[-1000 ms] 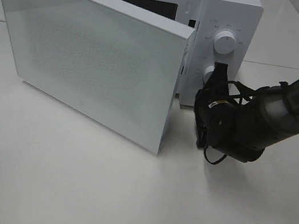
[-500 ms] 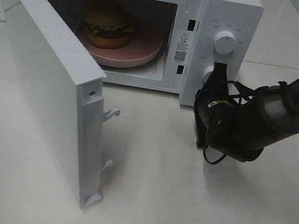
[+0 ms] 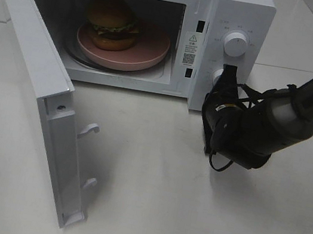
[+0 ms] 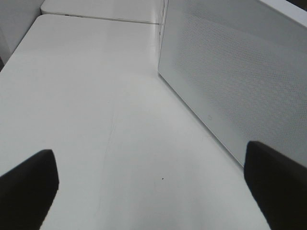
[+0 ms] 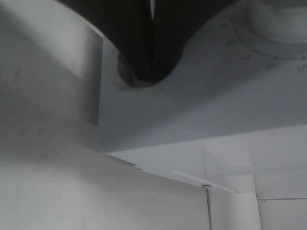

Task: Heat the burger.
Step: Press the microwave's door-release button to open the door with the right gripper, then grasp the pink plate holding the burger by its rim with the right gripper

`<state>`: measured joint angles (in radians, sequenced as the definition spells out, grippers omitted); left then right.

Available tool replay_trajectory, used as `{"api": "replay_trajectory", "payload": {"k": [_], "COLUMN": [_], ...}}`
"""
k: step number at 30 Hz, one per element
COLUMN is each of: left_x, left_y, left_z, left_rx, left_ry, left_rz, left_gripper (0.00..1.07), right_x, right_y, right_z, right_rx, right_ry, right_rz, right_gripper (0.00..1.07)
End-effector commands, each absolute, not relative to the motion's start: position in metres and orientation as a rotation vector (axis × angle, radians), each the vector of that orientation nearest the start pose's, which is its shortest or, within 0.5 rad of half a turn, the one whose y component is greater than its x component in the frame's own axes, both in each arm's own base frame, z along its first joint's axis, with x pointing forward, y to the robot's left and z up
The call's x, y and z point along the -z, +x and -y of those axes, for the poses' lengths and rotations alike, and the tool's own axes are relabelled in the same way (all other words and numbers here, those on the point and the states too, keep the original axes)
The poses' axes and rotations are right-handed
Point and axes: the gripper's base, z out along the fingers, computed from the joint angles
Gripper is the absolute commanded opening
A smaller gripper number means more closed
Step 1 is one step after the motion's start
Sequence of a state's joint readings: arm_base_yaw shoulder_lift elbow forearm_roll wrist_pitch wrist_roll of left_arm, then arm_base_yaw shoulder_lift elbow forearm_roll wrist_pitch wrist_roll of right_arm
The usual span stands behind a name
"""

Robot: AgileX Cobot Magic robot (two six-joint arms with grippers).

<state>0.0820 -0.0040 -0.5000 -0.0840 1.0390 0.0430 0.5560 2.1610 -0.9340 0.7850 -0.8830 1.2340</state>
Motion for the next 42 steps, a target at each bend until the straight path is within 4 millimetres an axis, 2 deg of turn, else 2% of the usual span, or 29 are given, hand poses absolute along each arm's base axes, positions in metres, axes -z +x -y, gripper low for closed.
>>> {"api": "replay_trajectory", "payload": {"k": [1, 20, 32, 34, 37, 40, 42], "left_x": [-0.278, -0.278, -0.278, -0.278, -0.278, -0.278, -0.278], "left_y": [-0.007, -0.007, -0.007, -0.007, -0.007, -0.007, -0.007], "left_z": [0.007, 0.007, 0.007, 0.007, 0.007, 0.007, 0.007], "left_rx": [0.022, 0.022, 0.022, 0.022, 0.022, 0.022, 0.022], "left_ry": [-0.038, -0.038, -0.038, -0.038, -0.038, -0.038, -0.038], "left_rz": [-1.997, -1.997, -1.997, -1.997, -1.997, -1.997, -1.997], "left_gripper": [0.98, 0.98, 0.98, 0.98, 0.98, 0.98, 0.98], "right_x": [-0.109, -0.107, -0.121, -0.13, -0.133, -0.147, -0.148], "right_y": [0.356, 0.323, 0.287, 0.277, 0.276, 0.268, 0.267], "right_z": [-0.172, -0.161, -0.145, -0.146, -0.147, -0.149, -0.149], "right_rx": [-1.057, -0.946, -0.869, -0.867, -0.859, -0.803, -0.79], "right_ry": [1.4, 1.45, 1.359, 1.282, 1.248, 1.055, 1.025], "right_rz": [-1.359, -1.579, -1.763, -1.873, -1.902, -2.055, -2.088], "right_gripper": [0.0, 0.0, 0.0, 0.0, 0.01, 0.02, 0.02]}}
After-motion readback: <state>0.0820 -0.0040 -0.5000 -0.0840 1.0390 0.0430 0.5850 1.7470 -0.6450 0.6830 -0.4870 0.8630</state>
